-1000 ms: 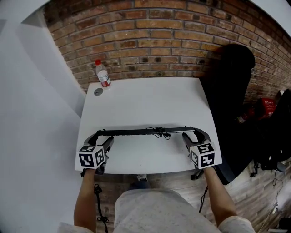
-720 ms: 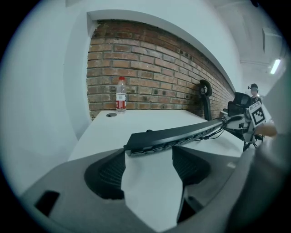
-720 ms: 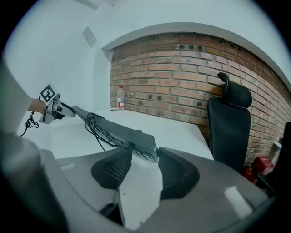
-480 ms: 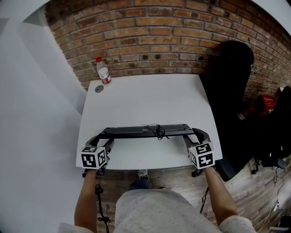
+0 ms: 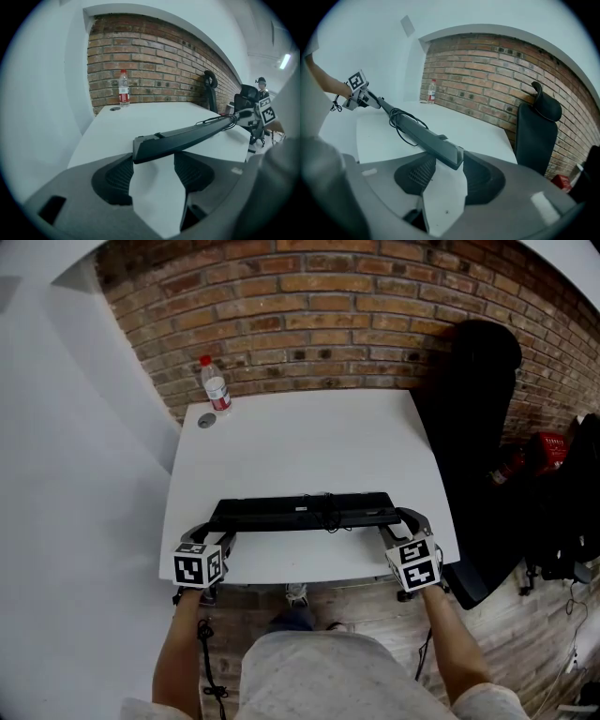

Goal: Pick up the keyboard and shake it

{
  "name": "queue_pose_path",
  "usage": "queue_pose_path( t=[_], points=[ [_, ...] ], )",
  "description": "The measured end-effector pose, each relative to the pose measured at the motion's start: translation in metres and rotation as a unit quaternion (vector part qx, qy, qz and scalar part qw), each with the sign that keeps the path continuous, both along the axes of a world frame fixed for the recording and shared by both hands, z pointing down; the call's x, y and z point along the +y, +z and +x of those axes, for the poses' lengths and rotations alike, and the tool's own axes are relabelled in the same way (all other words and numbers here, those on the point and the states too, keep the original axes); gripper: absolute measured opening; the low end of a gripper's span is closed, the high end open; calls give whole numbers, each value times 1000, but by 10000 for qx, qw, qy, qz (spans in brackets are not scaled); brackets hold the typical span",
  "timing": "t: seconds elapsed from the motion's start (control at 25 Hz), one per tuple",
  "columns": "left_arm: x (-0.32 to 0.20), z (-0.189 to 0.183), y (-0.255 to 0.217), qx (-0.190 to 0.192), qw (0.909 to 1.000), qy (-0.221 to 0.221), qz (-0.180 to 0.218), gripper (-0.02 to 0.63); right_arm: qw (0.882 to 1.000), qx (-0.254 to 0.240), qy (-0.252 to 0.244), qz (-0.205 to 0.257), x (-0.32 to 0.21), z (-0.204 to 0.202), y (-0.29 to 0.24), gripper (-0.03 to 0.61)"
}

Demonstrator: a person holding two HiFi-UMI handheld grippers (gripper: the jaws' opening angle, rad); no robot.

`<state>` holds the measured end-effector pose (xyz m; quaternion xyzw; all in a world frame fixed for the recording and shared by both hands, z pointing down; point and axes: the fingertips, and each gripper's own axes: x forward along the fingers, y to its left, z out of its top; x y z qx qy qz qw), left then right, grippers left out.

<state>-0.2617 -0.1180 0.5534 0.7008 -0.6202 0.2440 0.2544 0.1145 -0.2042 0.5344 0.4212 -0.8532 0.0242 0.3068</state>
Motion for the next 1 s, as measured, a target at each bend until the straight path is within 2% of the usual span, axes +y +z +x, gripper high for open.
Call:
queue_pose_path(
  t=[0.24, 0.52, 0.72, 1.0],
  points=[
    [7, 2, 10, -267, 9992, 209, -212, 275, 9992, 335, -180, 146, 7, 1, 5, 187],
    [15, 3, 22, -359, 9966, 459, -587, 275, 9952, 828, -444, 280, 14, 2, 13, 189],
    [22, 5, 27, -335, 9953, 456, -782, 276, 9915, 1094, -606, 351, 20, 4, 17, 189],
    [31, 9, 35, -419, 9926, 601, -970, 281, 9849, 1451, -903, 278, 25, 6, 29, 206]
  ],
)
